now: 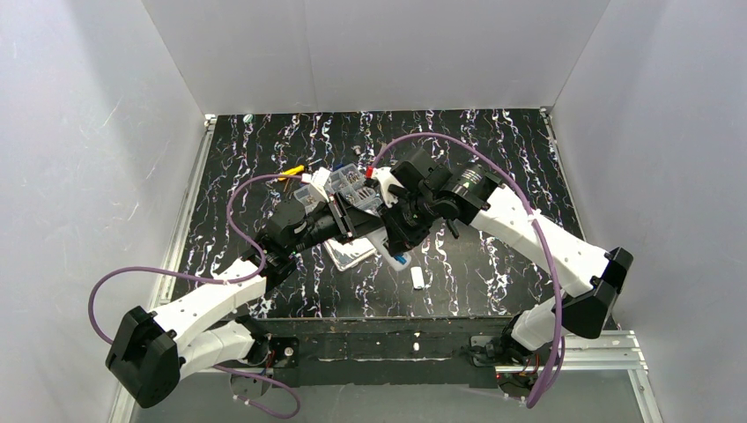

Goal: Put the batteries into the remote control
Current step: Load the battery into the remote control.

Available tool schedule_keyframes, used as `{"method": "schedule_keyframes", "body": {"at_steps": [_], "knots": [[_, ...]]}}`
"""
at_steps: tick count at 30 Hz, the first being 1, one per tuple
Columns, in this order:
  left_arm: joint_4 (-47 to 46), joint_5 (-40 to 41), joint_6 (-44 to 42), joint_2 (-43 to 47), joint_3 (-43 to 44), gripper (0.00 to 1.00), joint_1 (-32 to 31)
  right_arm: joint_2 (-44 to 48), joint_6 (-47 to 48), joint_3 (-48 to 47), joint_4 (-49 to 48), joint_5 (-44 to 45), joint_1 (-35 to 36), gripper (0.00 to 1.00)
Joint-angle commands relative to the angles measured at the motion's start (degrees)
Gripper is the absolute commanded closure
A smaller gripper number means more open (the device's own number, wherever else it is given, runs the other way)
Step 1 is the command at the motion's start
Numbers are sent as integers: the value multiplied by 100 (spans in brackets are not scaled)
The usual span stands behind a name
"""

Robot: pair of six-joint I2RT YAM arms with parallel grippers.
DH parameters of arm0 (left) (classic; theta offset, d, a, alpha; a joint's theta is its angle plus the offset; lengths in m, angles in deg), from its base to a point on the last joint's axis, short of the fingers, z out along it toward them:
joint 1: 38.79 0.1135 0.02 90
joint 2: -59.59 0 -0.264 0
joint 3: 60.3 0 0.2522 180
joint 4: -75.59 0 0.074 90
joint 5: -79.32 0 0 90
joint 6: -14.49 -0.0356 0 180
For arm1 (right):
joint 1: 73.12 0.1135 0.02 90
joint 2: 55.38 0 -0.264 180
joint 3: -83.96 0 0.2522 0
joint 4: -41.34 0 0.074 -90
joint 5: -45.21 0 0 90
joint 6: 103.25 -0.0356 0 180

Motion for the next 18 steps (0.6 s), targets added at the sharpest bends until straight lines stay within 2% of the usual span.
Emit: {"method": "schedule_keyframes", "body": {"at_steps": [1, 18], "knots": [[-569, -3, 35, 92, 5, 100, -31, -58, -261, -257, -237, 86, -13, 90], [-551, -19, 42, 93, 18, 100, -33, 100, -570, -185, -566, 299, -110, 90]]}}
